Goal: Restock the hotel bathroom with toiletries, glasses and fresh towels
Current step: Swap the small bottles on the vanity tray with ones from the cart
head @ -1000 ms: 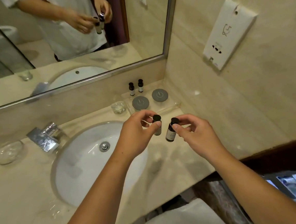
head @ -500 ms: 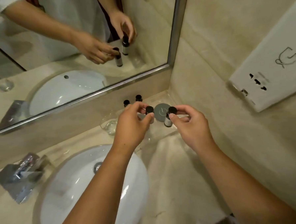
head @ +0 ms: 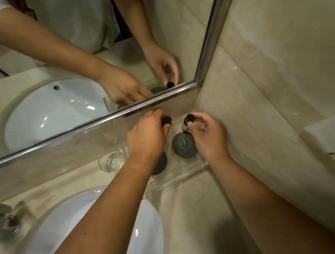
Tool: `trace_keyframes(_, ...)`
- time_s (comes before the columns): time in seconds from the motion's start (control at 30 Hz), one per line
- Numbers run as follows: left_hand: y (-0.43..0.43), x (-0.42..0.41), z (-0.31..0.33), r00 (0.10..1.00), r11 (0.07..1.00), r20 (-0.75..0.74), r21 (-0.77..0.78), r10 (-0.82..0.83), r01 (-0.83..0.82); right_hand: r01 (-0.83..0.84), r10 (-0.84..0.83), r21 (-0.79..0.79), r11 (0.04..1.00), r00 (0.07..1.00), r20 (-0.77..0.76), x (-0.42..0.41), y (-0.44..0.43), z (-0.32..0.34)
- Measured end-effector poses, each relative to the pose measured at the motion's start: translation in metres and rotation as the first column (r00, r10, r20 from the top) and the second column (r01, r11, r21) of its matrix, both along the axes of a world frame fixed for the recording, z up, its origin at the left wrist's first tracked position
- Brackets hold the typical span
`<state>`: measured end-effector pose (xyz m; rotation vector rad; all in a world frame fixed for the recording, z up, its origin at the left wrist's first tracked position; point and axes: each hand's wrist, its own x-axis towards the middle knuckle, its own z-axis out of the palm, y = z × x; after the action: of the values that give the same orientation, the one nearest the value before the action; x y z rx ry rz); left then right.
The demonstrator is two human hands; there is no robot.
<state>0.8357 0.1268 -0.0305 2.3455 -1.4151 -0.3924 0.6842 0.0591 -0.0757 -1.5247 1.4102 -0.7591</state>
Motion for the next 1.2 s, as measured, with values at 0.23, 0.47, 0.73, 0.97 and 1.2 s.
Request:
trace_keyframes(0.23,-0.006,0.002,-0.008,0.996,0.996,0.064,0.070,-0.057,0.052,-0.045,0.046,0.030,0.999,0.998,-0.041,0.012,-0.011,-0.013)
trace_keyframes(0.47,-0.007,0.002,-0.005,0.983,0.993,0.172,0.112,-0.066,0.047,-0.093,0.095,0.021,0.995,0.992,-0.087,0.015,-0.015,-0.013)
trace_keyframes(0.73,-0.010,0.000,-0.001,0.968,0.987,0.232,0.144,-0.099,0.066,-0.120,0.128,0.072,0.990,0.984,-0.125,0.020,-0.016,-0.020)
trace_keyframes(0.97,-0.016,-0.002,-0.002,0.969,0.987,0.229,0.150,-0.090,0.056,-0.140,0.148,0.076,0.987,0.982,-0.119,0.025,-0.016,-0.021)
trace_keyframes(1.2,-0.017,0.000,-0.004,0.968,0.988,0.238,0.147,-0.078,0.043,-0.157,0.165,0.091,0.983,0.982,-0.093,0.026,-0.016,-0.022)
